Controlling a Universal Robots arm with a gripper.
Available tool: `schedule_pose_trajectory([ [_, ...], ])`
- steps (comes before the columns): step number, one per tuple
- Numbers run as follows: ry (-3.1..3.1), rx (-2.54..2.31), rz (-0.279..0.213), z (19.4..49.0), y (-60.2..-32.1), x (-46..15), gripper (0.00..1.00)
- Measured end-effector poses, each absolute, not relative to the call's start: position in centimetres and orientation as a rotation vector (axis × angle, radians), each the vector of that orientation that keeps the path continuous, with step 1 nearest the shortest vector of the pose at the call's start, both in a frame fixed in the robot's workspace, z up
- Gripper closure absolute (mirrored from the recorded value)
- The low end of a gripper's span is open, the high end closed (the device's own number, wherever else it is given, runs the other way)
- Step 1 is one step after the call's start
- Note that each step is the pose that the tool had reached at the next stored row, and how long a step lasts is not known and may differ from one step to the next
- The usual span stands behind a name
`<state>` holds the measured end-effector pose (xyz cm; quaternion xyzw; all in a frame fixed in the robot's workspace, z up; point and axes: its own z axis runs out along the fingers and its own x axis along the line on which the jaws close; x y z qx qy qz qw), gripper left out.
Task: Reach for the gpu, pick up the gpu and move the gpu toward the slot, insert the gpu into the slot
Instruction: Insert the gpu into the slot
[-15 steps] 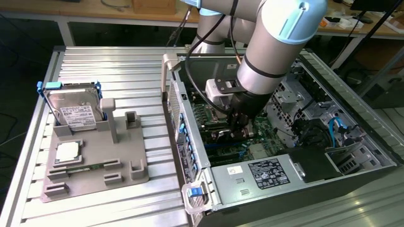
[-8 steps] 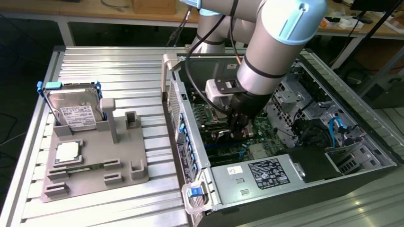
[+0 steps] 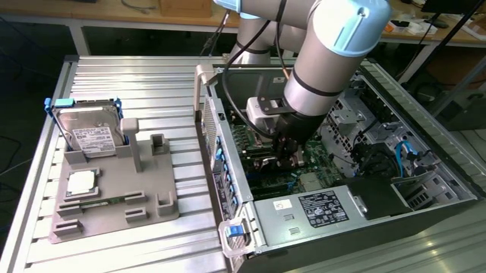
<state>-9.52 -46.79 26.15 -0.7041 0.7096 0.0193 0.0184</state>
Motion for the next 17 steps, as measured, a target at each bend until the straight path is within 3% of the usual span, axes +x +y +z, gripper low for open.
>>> schedule_pose_trajectory([
  [17,2.202,-2.185,0.063,26.04,-46.79,-9.81,0.73],
])
